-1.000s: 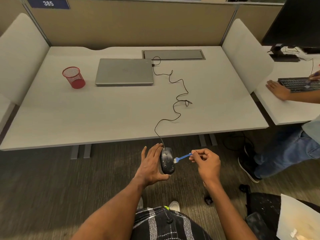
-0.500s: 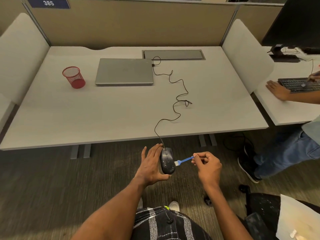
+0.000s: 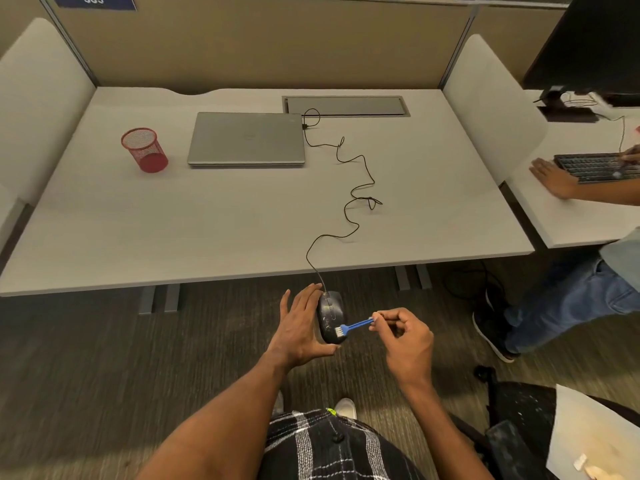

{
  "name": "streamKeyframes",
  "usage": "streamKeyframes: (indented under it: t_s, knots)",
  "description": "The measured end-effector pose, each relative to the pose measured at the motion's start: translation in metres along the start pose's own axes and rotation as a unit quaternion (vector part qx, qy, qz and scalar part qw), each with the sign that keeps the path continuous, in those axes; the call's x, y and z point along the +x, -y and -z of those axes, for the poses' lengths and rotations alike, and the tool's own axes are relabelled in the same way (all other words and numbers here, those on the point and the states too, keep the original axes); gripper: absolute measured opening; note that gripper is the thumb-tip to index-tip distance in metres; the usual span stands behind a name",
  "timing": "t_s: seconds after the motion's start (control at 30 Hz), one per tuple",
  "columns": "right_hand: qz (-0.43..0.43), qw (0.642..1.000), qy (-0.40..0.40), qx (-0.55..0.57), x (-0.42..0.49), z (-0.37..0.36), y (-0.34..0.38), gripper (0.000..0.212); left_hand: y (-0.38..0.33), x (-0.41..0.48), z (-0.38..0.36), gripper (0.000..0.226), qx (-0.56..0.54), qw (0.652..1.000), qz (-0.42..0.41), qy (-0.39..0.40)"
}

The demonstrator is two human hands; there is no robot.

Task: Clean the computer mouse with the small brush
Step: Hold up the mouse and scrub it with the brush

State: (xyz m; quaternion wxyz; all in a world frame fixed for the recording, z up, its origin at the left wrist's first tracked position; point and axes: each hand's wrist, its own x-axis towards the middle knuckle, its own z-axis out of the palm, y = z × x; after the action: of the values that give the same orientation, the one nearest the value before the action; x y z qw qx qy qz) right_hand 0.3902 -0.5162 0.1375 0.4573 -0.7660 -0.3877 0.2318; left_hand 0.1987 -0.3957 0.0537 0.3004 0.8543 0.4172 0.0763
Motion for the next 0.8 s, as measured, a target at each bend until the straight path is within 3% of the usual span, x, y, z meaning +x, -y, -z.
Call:
streamKeyframes:
  t_s: [0.13,0.27,0.4,0.57,0.67,0.73,0.8]
  knots:
    - [0.034,0.999,-0.026,-0.033,-0.007,0.001,-0.003,0.01,-0.001,0.0,0.001,0.126,-0.002,1.0,0.0,-0.002]
    - [0.037,0.999,0.014,-0.024,-0.014,-0.003,-0.004,0.007,0.0,0.0,0.001,0.127,-0.005,1.0,0.0,-0.005]
    - [0.062,0.996,-0.019,-0.06,-0.015,-0.001,-0.007,0.005,0.0,0.0,0.001,0.126,-0.01,1.0,0.002,-0.007]
    - [0.079,0.995,0.057,-0.029,-0.017,-0.006,0.001,0.006,0.001,-0.001,0.001,0.128,-0.005,1.0,0.004,-0.002]
    - [0.055,0.998,0.011,0.0,-0.014,-0.011,0.005,0.006,0.0,-0.001,0.002,0.127,0.0,1.0,0.002,-0.003]
    - [0.08,0.997,-0.011,-0.015,-0.013,-0.01,0.008,0.007,-0.001,0.0,0.002,0.125,-0.002,1.0,0.003,-0.007]
    - [0.13,0.99,0.026,-0.038,-0.013,-0.012,0.013,0.009,-0.001,0.0,0.002,0.125,0.002,1.0,0.003,-0.005]
